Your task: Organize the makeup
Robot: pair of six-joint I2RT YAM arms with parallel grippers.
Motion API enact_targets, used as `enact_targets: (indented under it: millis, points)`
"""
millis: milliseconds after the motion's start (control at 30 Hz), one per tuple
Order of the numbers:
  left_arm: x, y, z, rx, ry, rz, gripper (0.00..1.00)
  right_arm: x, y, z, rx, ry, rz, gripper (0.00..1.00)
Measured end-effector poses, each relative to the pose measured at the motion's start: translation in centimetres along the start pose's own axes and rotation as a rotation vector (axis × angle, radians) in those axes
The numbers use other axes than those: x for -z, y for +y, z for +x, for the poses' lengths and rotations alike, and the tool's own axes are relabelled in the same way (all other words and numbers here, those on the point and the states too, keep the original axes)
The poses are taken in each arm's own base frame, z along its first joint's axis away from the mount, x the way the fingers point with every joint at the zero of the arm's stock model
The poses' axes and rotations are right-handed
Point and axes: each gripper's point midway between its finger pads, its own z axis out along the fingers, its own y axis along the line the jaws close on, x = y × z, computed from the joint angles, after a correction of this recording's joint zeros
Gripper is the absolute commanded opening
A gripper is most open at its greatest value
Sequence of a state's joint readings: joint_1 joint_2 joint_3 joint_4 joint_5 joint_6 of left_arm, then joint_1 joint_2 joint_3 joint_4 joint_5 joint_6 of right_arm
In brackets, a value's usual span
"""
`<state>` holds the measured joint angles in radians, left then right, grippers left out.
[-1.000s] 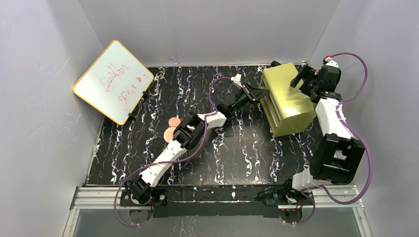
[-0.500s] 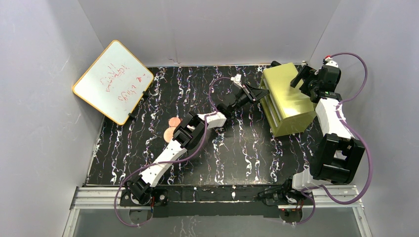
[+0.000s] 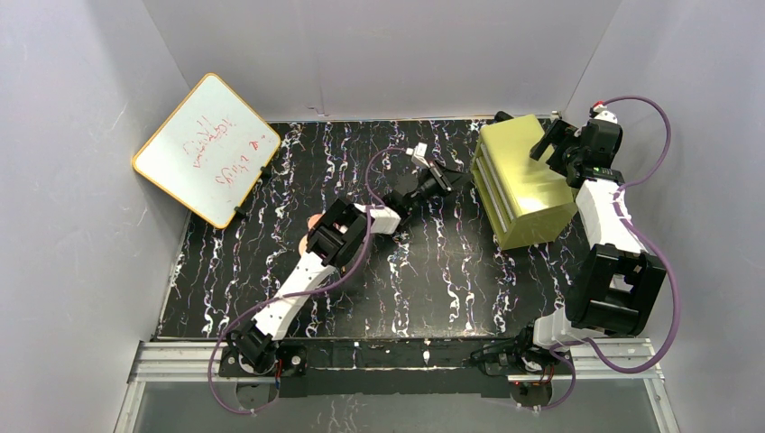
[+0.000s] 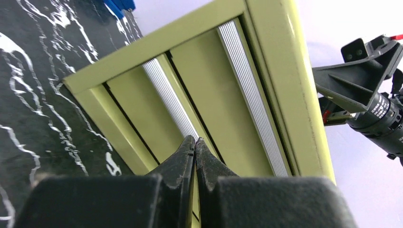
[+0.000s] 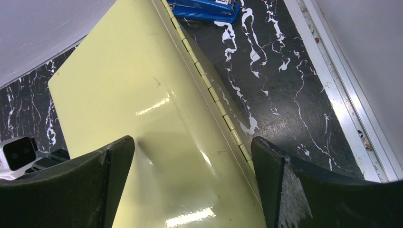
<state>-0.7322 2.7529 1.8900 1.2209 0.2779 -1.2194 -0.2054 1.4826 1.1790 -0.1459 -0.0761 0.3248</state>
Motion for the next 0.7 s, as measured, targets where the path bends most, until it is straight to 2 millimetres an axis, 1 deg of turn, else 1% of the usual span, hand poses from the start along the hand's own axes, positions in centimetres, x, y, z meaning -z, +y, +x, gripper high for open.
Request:
enact_targets:
  millis: [67,133,167,267,333,400,533,700]
  points:
    - [0.3,0.6,-0.4,-0.001,-0.002,-0.013,0.0,0.0,0.0,0.0,0.0,0.0,0.0,1.0]
    - [0.4,0.6,-0.8,-0.006,-0.006,-0.01,0.0,0.0,0.0,0.0,0.0,0.001,0.0,1.0]
    - [0.4,0.6,-1.1,-0.008,-0.008,-0.009,0.03,0.0,0.0,0.0,0.0,0.001,0.0,1.0]
    - [0.7,0.6,-1.5,-0.013,-0.005,-0.01,0.17,-0.2,0.0,0.1,0.002,0.002,-0.002,1.0]
    - [0.9,0.2,-1.6,-0.019,0.001,-0.01,0.26,-0.5,0.0,0.1,0.001,0.002,-0.007,1.0]
    - [0.8,-0.5,-1.7,-0.028,0.005,0.001,0.3,-0.8,0.0,0.1,-0.012,0.003,-0.022,1.0]
    - [0.6,-1.8,-2.0,-0.036,0.013,0.026,0.32,-1.6,0.0,-0.1,-0.079,0.01,-0.084,1.0]
    - [0.5,-2.9,-2.4,-0.045,0.025,0.049,0.32,-2.2,0.8,-0.6,-0.119,0.0,-0.165,1.0]
